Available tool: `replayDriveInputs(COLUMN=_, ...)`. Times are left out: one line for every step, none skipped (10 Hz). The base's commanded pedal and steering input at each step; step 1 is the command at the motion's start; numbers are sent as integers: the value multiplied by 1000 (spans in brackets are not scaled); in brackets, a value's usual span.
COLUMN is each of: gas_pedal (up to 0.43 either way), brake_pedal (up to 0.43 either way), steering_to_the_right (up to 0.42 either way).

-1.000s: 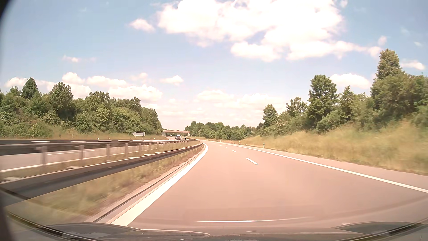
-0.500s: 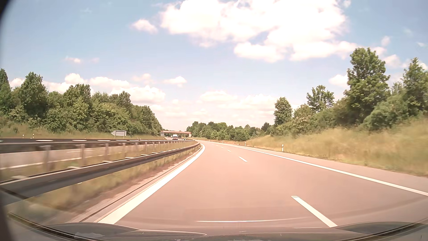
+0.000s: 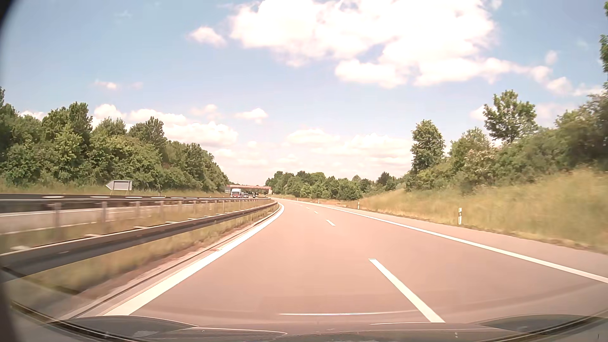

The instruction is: Follow the waypoints while adhering to traffic rules and regulations

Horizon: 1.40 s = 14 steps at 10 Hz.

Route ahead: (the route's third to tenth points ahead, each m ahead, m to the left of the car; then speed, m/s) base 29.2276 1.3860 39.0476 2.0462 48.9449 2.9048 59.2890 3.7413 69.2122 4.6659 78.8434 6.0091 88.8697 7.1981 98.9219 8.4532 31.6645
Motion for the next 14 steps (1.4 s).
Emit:
replayDriveInputs(gas_pedal=398, brake_pedal=12, steering_to_the_right=-9)
replayDriveInputs(gas_pedal=390, brake_pedal=12, steering_to_the_right=-9)
replayDriveInputs(gas_pedal=390, brake_pedal=6, steering_to_the_right=-9)
replayDriveInputs(gas_pedal=390, brake_pedal=12, steering_to_the_right=-9)
replayDriveInputs(gas_pedal=390, brake_pedal=12, steering_to_the_right=-10)
replayDriveInputs(gas_pedal=390, brake_pedal=12, steering_to_the_right=-10)
replayDriveInputs(gas_pedal=390, brake_pedal=12, steering_to_the_right=-11)
replayDriveInputs(gas_pedal=390, brake_pedal=12, steering_to_the_right=-12)
replayDriveInputs(gas_pedal=390, brake_pedal=12, steering_to_the_right=-12)
replayDriveInputs(gas_pedal=398, brake_pedal=6, steering_to_the_right=-12)
replayDriveInputs(gas_pedal=398, brake_pedal=12, steering_to_the_right=-12)
replayDriveInputs(gas_pedal=398, brake_pedal=12, steering_to_the_right=-10)
replayDriveInputs(gas_pedal=398, brake_pedal=12, steering_to_the_right=-10)
replayDriveInputs(gas_pedal=398, brake_pedal=12, steering_to_the_right=-9)
